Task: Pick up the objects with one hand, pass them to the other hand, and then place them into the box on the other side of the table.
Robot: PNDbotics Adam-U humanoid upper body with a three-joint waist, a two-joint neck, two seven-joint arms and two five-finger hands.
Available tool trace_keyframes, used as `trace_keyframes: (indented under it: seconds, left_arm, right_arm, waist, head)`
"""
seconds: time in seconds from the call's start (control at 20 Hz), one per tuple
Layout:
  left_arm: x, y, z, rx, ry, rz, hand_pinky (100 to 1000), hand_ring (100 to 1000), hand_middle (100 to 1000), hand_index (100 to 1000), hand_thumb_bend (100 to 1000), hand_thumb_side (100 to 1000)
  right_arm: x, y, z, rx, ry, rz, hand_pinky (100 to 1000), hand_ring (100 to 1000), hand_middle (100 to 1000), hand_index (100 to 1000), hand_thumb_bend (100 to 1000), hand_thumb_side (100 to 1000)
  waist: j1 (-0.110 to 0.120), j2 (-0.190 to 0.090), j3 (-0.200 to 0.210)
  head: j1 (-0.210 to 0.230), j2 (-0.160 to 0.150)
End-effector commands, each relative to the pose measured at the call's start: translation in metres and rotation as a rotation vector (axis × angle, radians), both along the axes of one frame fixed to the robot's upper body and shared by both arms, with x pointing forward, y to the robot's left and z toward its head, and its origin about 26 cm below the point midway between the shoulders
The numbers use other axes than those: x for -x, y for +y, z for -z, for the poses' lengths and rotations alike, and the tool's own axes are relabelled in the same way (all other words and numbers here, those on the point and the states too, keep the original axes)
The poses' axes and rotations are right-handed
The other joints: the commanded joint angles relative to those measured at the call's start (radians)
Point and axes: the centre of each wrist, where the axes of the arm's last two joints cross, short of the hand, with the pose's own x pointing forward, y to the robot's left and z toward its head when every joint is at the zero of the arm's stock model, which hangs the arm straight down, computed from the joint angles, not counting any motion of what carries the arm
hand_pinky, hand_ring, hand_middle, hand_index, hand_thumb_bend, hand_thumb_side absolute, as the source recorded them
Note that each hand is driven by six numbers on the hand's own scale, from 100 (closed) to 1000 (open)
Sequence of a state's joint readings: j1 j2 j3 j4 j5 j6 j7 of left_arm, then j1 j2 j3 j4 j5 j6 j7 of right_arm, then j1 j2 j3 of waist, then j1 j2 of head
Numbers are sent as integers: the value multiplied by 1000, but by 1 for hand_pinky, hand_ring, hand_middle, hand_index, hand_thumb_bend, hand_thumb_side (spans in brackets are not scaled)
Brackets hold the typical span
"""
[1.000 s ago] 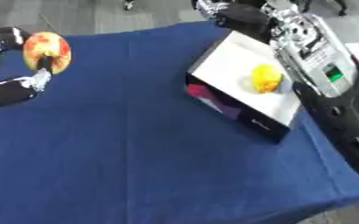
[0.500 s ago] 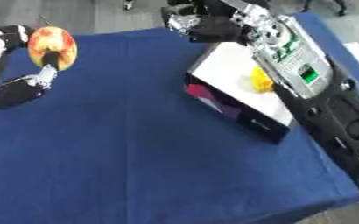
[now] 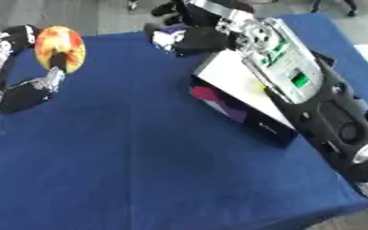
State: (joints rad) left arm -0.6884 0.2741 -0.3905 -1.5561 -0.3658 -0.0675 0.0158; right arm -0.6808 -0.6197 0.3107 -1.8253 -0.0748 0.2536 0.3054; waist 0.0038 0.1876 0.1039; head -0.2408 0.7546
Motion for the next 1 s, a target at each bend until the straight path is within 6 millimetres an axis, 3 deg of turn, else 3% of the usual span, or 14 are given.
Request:
trace_keyframes:
  seconds: [0.05,0.25,0.7,1.0]
  left_arm:
    - [3,-7,-10,15,-34,36,789,643,620,562,100,459]
    - [4,-13,-5,13,-21,55,789,642,619,562,100,462]
    - [7,-24,-5,37,-38,102,788,642,618,561,100,473]
    - [9,-28,-6,20,-96,116,786,645,618,565,100,376]
  right_arm:
    - [4,4,-11,31,-41,-26,929,943,1000,1000,100,264]
    - [5,8,-11,60,-41,-56,929,944,1000,1000,100,257]
    - [6,20,-10,100,-7,-132,928,950,1000,1000,100,368]
    - [5,26,-6,119,32,-157,928,953,1000,1000,100,456]
  waist:
    - [-12,-23,2]
    - [-14,-26,6]
    - [-12,-24,17]
    - [-10,-20,20]
  head:
    - [-5,6]
    - [-22,14]
    - [-51,15]
    - [-57,15]
